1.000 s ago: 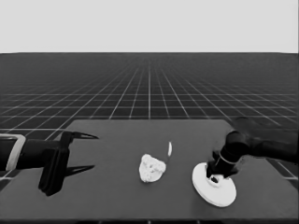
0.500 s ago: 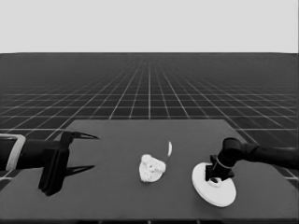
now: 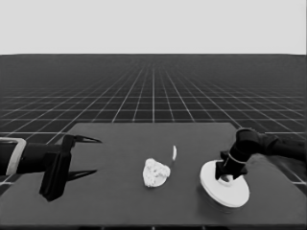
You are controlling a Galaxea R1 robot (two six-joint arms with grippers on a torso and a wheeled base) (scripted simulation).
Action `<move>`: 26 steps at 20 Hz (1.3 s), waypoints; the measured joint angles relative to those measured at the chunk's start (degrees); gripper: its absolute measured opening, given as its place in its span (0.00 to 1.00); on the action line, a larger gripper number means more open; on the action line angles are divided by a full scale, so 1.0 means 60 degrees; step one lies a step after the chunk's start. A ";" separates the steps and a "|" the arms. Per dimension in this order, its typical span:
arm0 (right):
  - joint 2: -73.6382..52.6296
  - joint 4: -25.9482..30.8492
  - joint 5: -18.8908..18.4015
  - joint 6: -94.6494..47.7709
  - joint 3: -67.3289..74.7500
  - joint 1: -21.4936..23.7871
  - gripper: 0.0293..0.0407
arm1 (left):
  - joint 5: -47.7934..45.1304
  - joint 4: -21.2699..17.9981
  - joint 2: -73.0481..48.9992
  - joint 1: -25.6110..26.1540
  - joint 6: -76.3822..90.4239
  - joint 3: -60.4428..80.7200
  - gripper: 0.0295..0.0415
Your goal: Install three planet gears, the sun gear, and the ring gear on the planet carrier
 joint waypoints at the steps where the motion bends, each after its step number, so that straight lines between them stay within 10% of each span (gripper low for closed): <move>1: -0.0051 0.0311 -0.0168 0.0021 0.0098 0.0377 0.49 | 0.0000 0.0000 0.0000 0.0000 0.0000 0.0000 0.75; 8: -0.0085 0.0761 -0.0398 0.0027 0.0156 0.0884 0.49 | 0.0000 0.0000 0.0000 0.0000 0.0000 0.0000 0.75; 10: 0.4608 0.0475 -0.0968 0.4226 -0.1180 0.0810 0.49 | 0.0000 0.0000 0.0000 0.0000 0.0000 0.0000 0.75; 13: 0.7953 0.0507 -0.0834 0.3399 -0.4569 0.0760 0.49 | 0.0000 0.0000 0.0000 0.0000 0.0000 0.0000 0.75; 26: 0.8877 -0.0353 -0.0491 0.2491 -0.6390 -0.0152 0.49 | 0.0000 0.0000 0.0000 0.0000 0.0000 0.0000 0.75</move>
